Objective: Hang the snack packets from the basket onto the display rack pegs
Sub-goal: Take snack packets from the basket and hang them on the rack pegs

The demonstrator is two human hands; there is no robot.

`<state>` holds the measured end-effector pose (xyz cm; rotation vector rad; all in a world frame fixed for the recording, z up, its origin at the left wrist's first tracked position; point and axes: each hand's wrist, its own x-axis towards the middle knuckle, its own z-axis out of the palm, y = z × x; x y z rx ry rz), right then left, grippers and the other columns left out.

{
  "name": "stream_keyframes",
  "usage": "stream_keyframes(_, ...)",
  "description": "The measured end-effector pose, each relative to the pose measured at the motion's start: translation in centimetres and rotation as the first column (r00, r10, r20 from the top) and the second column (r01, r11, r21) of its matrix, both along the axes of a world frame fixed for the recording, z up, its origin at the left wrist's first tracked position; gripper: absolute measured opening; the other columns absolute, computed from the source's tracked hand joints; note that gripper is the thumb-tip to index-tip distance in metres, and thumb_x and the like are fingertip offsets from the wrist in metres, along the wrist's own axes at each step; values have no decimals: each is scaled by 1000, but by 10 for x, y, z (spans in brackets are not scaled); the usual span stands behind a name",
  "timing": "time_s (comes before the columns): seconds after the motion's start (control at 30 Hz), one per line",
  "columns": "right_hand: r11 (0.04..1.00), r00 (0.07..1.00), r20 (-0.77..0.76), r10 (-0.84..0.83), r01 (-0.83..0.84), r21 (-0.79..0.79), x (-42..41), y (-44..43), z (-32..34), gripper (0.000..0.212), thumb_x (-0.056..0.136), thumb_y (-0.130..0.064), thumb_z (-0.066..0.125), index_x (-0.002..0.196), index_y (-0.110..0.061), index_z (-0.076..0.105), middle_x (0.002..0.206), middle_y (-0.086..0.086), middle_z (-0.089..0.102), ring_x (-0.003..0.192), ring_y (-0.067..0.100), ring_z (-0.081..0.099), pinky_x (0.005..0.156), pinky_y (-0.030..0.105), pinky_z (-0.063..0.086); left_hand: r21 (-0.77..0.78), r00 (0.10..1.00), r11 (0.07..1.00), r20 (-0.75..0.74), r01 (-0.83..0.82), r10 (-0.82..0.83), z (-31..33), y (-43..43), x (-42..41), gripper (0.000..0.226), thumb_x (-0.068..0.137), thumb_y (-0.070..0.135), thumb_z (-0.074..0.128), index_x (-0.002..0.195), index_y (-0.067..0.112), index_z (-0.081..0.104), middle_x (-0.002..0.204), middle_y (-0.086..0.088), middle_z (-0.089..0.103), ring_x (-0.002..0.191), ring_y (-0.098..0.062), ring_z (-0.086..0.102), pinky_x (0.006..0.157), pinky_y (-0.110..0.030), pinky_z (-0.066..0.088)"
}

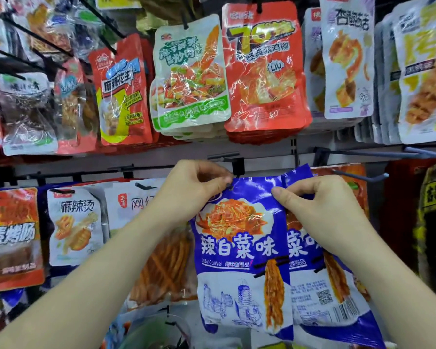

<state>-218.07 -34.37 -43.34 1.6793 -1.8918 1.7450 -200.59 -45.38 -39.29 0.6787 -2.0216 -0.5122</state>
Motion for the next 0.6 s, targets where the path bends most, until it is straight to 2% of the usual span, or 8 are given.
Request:
stream_keyframes(0.07, 1000, 999, -34, -28, 28, -6, -2, -3, -2, 31, 89, -37, 65, 63, -19, 67, 53, -4, 67, 54, 5, 64, 41, 15, 42, -81, 998, 995, -36, -52, 49, -10, 1, 7, 26, 82, 12, 73, 88, 35, 63, 91, 8, 64, 82, 3, 60, 77, -22, 49)
stream_keyframes(0.13, 999, 998, -48, -50, 49, -17, -3, -4, -4, 32, 89, -36, 65, 63, -19, 68, 50, -4, 65, 53, 2, 61, 43, 12, 39, -272, 983, 946, -92, -177, 158, -25, 8, 17, 35, 76, 6, 77, 88, 32, 58, 106, 3, 57, 94, 5, 54, 86, -13, 44)
stream_keyframes(0.2, 998, 997, -55, -57, 56, -9, -1, -6, -5, 32, 90, -36, 65, 66, -16, 70, 51, -5, 64, 46, -5, 56, 42, 10, 37, -502, 949, 806, -131, -314, 288, -43, 19, 27, 30, 73, 5, 79, 92, 21, 63, 116, -2, 52, 106, -4, 49, 95, -7, 32)
stream_keyframes(0.27, 998, 996, -64, -70, 70, -4, 0, -9, -6, 33, 91, -36, 64, 68, -13, 71, 52, -5, 63, 40, -7, 51, 40, 11, 34, -633, 924, 695, -90, -342, 373, -65, 25, 29, 28, 77, 13, 78, 102, 14, 67, 124, -10, 52, 116, -22, 47, 101, -21, 31)
stream_keyframes(0.37, 993, 989, -83, -120, 120, -2, 0, -16, -5, 36, 92, -37, 64, 66, -12, 69, 53, -2, 61, 38, 0, 50, 40, 16, 29, -648, 884, 712, 125, -270, 450, -92, 26, 21, 56, 81, 42, 69, 129, 17, 58, 139, -13, 48, 125, -32, 47, 103, -38, 39)
stream_keyframes(0.43, 988, 983, -97, -156, 157, 0, -2, -21, -5, 37, 92, -38, 63, 66, -12, 69, 56, 1, 62, 43, 6, 52, 48, 27, 38, -650, 810, 719, 267, -249, 522, -99, 22, 9, 78, 74, 55, 69, 139, 16, 49, 145, -19, 43, 129, -39, 46, 104, -45, 36)
stream_keyframes(0.5, 986, 982, -88, -165, 166, -1, -5, -26, -4, 36, 91, -38, 64, 72, -10, 72, 62, 5, 67, 58, 15, 60, 59, 33, 49, -676, 734, 692, 331, -253, 593, -99, 16, -5, 95, 64, 63, 73, 141, 15, 46, 143, -24, 45, 129, -41, 48, 104, -44, 32)
stream_keyframes(0.6, 985, 983, -64, -174, 174, 5, -9, -30, -2, 37, 92, -37, 64, 73, -7, 73, 59, 9, 66, 59, 23, 62, 64, 37, 52, -660, 701, 704, 370, -263, 609, -90, 16, -23, 108, 58, 69, 75, 145, 18, 38, 144, -27, 42, 132, -41, 44, 105, -41, 37)
